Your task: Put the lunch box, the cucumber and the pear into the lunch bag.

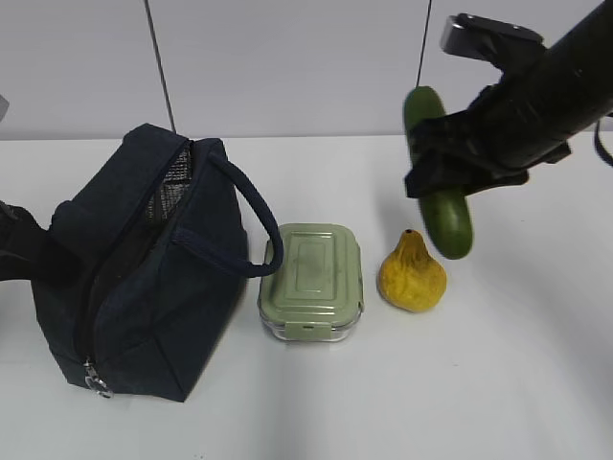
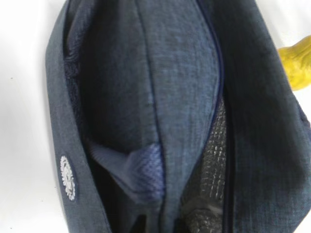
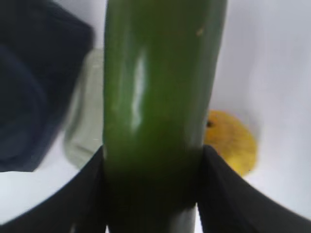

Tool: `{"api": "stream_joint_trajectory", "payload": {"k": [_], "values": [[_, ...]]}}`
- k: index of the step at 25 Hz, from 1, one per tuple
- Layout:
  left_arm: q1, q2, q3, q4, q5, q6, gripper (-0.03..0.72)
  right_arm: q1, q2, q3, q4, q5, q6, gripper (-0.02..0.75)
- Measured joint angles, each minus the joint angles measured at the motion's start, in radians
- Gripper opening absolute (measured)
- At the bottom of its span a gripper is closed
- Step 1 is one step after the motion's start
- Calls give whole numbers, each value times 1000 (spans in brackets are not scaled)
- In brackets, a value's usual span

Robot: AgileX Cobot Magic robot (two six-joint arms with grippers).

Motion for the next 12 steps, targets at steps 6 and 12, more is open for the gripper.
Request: {"api": "stream_joint_trajectory", "payload": {"k": [6, 12], "values": [[0, 0, 0, -46, -1, 0, 3, 159, 0, -22, 311, -86, -176, 350], [0, 0, 0, -75, -4, 0, 3, 296, 48, -147, 485, -173, -225, 349]]}}
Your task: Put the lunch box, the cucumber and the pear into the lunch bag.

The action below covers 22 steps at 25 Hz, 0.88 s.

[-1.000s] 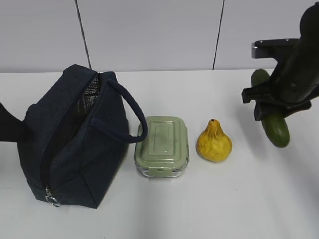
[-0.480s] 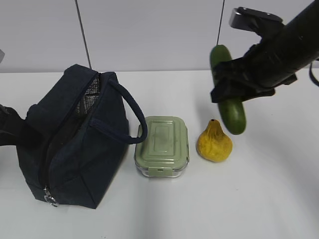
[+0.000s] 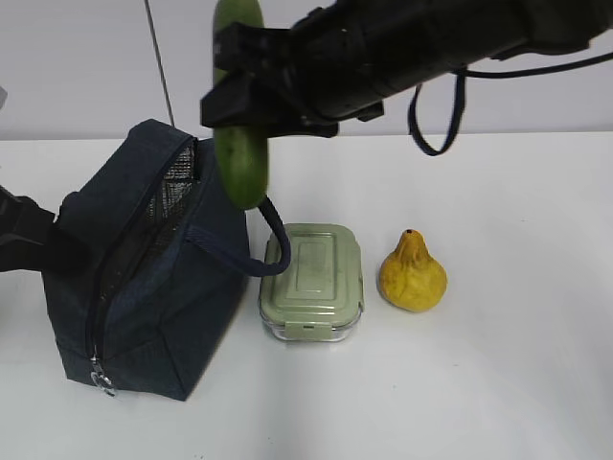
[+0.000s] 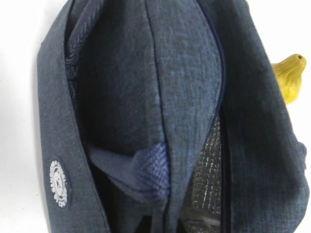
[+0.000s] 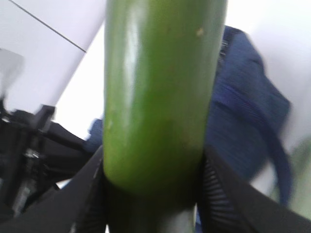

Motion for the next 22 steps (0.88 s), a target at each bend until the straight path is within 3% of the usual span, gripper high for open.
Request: {"api": "stream_joint_trajectory", "payload": {"k": [8, 17, 20, 22], "values": [[0, 0, 0, -4, -1, 0, 2, 113, 174, -160, 95, -72, -15, 349], [0, 0, 0, -11, -8, 0, 1, 130, 314, -184, 117, -78, -16, 349], [0, 0, 0, -11, -15, 0, 1, 130, 317, -184, 52, -55, 23, 349], [0, 0, 0, -11, -16, 0, 1, 131, 317, -184, -66, -35, 127, 349]]}}
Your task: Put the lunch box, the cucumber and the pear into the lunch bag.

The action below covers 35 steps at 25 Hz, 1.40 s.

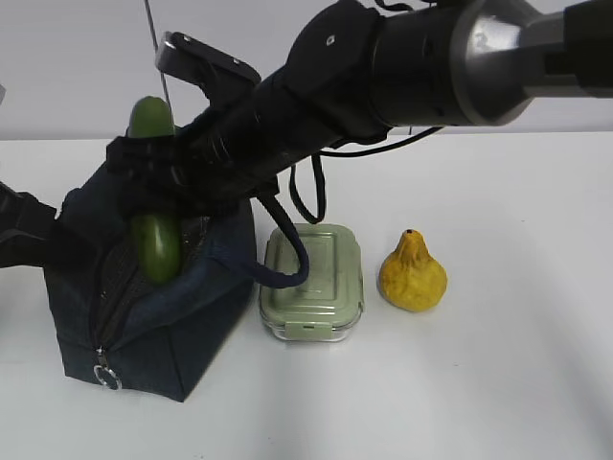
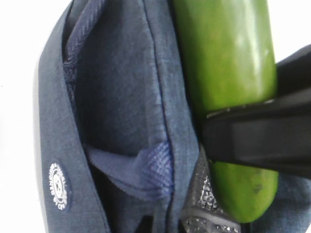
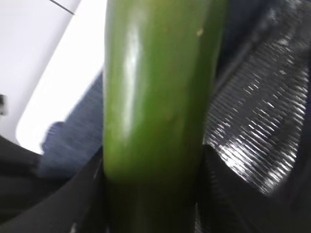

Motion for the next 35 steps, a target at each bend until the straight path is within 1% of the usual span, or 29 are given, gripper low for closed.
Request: {"api": "stream_joint_trajectory", "payload": {"k": [2, 4, 7, 11, 14, 16, 18, 25, 28, 30, 31, 33, 35], "values": [[0, 0, 0, -2, -2, 0, 1, 0, 0, 0, -140, 29, 111, 349], [0, 0, 0, -7, -7, 0, 1, 0, 2, 0, -242, 73, 203, 349], [0, 0, 0, -13, -8, 0, 1, 0, 4, 0, -315, 118, 247, 349], [0, 0, 0, -17, -9, 0, 1, 2, 6, 0, -346, 138, 255, 361], [0, 0, 0, -17, -9, 0, 1, 2, 6, 0, -338, 142, 216, 433], [0, 0, 0, -17, -10, 0, 1, 2, 6, -12, -338, 158, 189, 532], [0, 0, 0, -17, -12, 2, 1, 2, 6, -31, -338, 174, 175, 570], [0, 0, 0, -13, -24, 3, 1, 2, 4, -107, -354, 257, 116, 571], [0, 0, 0, -10, -24, 3, 1, 2, -28, -109, -408, 266, 104, 571], [0, 0, 0, -3, -24, 3, 1, 2, -74, -109, -478, 268, 131, 571], [0, 0, 0, 1, -24, 3, 1, 2, -101, -109, -532, 268, 167, 571], [0, 0, 0, 5, -25, 3, 1, 2, -150, -111, -677, 294, 275, 571], [0, 0, 0, 7, -25, 3, 1, -8, -176, -117, -833, 369, 380, 571]]}}
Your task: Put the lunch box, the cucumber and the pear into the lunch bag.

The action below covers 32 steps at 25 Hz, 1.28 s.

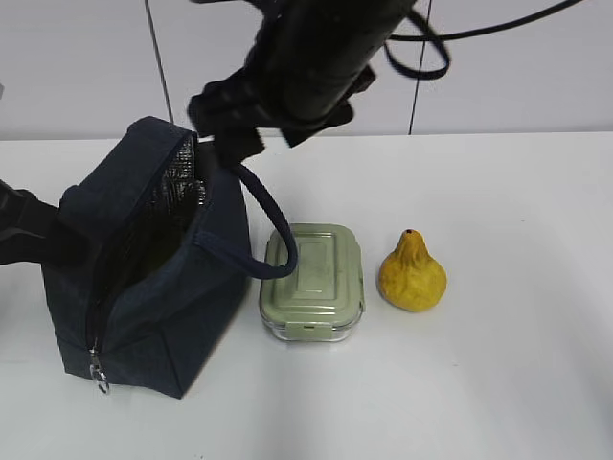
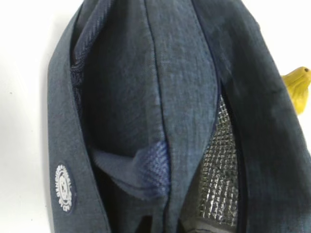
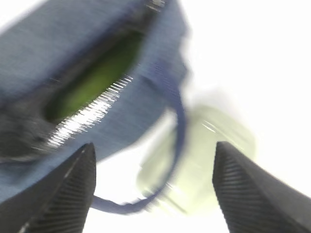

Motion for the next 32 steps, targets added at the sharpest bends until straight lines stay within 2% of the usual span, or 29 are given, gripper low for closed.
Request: {"api": "stream_joint_trajectory", "payload": {"k": [4, 8, 11, 18, 25, 27, 30, 32], "values": [[0, 0, 0, 0, -7, 0, 1, -66, 10, 0, -132, 155, 63, 571], [0, 0, 0, 0, -11, 0, 1, -166, 74, 0, -149, 265, 61, 571], [0, 0, 0, 0, -11, 0, 1, -210, 126, 0, -129, 294, 39, 571], [0, 0, 0, 0, -11, 0, 1, -219, 215, 0, -127, 295, 23, 568], [0, 0, 0, 0, -11, 0, 1, -219, 289, -1, -127, 288, 21, 510], [0, 0, 0, 0, -11, 0, 1, -219, 306, -1, -127, 286, 15, 476], [0, 0, 0, 0, -12, 0, 1, -219, 316, -5, -142, 286, 3, 229], [0, 0, 0, 0, -13, 0, 1, -219, 314, -7, -174, 286, 3, 198]]}}
